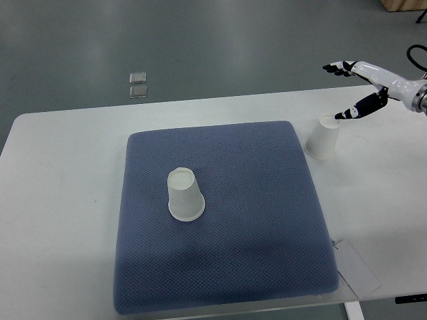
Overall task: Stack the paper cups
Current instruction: 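Close the right hand's fingers around the white paper cup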
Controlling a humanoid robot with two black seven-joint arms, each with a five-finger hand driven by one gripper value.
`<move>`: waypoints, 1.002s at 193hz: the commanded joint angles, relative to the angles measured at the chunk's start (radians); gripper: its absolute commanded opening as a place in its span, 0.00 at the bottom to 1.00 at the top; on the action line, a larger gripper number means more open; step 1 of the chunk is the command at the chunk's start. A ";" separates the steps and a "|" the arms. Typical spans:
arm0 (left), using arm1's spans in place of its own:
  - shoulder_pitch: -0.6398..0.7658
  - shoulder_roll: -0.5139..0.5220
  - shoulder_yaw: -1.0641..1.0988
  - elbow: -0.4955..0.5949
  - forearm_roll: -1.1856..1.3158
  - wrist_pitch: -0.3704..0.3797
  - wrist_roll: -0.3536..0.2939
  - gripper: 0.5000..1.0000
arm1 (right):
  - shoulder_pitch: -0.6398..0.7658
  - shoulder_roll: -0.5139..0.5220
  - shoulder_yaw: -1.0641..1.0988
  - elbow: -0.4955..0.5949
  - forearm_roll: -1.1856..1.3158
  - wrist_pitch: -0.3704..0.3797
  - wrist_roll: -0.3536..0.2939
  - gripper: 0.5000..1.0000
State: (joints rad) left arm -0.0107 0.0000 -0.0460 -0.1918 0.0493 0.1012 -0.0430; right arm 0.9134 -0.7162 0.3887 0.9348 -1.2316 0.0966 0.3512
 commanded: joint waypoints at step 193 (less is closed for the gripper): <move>0.000 0.000 0.000 0.000 0.000 0.000 0.000 1.00 | 0.145 0.142 -0.347 -0.195 -0.213 -0.090 -0.003 0.86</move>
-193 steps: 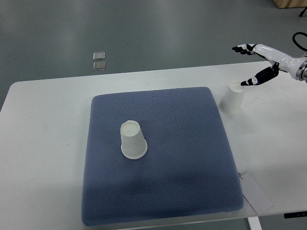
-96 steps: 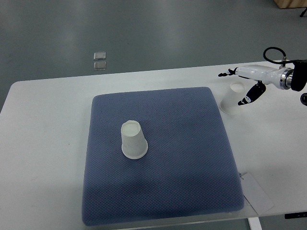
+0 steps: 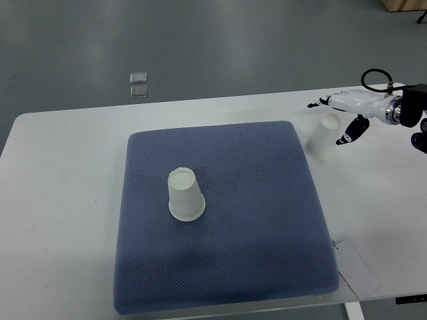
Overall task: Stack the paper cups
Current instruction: 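Close the right hand's fingers around the white paper cup, then lift the cup with the right hand and carry it over the inverted cup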
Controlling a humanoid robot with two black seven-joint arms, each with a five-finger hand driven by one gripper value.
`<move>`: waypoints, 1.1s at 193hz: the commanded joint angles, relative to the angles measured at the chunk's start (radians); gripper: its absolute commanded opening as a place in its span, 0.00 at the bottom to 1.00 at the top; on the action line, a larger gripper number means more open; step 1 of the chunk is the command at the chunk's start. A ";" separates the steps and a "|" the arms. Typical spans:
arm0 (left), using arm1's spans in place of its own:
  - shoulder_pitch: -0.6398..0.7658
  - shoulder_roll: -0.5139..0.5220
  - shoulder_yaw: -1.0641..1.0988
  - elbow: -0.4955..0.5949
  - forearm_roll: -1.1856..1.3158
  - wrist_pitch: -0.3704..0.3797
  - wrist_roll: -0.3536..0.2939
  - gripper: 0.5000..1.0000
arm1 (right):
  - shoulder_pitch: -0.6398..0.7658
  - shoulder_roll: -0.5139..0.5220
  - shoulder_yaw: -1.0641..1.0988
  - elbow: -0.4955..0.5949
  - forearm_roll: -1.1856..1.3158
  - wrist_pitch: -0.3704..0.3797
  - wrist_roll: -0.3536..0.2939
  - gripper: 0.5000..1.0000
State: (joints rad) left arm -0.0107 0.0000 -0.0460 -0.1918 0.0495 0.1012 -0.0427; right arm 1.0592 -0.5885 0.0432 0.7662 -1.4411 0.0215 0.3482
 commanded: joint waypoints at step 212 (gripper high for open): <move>0.000 0.000 0.000 0.000 0.001 0.000 0.000 1.00 | -0.010 0.121 -0.043 -0.182 -0.047 -0.017 -0.001 0.54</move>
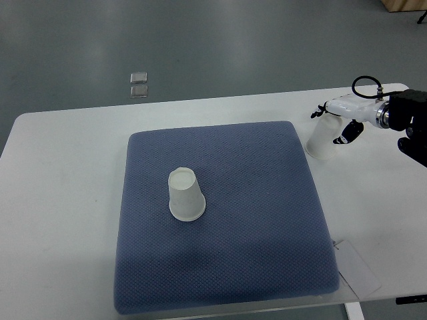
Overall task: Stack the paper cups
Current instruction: 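Lift the cup with the right hand and carry it over the inverted cup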
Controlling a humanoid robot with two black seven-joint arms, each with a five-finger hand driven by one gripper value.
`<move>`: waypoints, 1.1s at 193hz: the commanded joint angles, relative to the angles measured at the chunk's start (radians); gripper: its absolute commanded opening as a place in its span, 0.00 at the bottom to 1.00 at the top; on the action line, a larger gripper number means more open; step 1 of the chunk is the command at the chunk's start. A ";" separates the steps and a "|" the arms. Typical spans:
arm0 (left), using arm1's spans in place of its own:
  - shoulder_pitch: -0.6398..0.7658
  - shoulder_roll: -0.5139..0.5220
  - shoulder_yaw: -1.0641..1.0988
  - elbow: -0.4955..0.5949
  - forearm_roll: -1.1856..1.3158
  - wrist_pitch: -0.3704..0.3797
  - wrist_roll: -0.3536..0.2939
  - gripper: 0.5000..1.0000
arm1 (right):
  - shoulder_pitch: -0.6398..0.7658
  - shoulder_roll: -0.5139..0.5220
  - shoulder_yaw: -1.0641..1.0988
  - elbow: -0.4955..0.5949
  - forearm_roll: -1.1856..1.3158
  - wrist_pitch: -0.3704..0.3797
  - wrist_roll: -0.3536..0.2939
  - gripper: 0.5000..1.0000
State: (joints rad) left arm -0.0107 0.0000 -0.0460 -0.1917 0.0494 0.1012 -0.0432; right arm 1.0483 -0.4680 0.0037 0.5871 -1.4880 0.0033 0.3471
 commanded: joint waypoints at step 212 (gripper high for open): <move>0.000 0.000 0.000 0.000 0.001 0.000 0.000 1.00 | 0.377 -0.121 0.013 0.362 0.020 0.138 0.027 0.12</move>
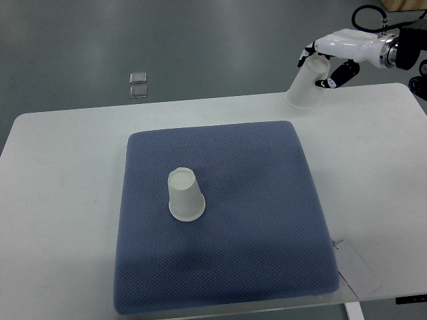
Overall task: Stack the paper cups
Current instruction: 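Lift the cup with the right hand and carry it over the inverted cup, then lower the held cup down onto the inverted cup on the cushion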
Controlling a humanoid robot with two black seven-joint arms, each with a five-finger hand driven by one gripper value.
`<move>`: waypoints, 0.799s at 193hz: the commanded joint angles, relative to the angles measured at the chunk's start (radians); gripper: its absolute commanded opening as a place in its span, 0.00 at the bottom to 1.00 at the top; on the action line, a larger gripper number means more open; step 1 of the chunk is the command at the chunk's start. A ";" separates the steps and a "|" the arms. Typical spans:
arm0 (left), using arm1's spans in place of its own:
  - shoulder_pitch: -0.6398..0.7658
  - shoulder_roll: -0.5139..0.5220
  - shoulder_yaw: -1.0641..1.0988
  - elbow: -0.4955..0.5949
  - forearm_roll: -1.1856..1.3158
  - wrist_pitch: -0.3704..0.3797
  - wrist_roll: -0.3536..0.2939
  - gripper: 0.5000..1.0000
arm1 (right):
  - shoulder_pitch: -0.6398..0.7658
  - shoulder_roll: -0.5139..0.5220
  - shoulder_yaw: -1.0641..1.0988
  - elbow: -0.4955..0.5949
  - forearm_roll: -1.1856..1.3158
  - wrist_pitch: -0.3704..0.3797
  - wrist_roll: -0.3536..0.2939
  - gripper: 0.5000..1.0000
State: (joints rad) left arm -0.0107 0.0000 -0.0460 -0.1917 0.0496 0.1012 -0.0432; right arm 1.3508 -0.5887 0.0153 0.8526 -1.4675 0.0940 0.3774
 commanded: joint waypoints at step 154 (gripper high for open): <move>0.000 0.000 0.000 0.000 0.000 0.000 0.000 1.00 | 0.171 0.217 0.104 0.290 0.001 0.260 -0.003 0.12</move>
State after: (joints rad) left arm -0.0107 0.0000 -0.0460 -0.1917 0.0496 0.1012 -0.0431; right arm 1.5248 -0.3919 0.0856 1.1428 -1.4679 0.3245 0.3730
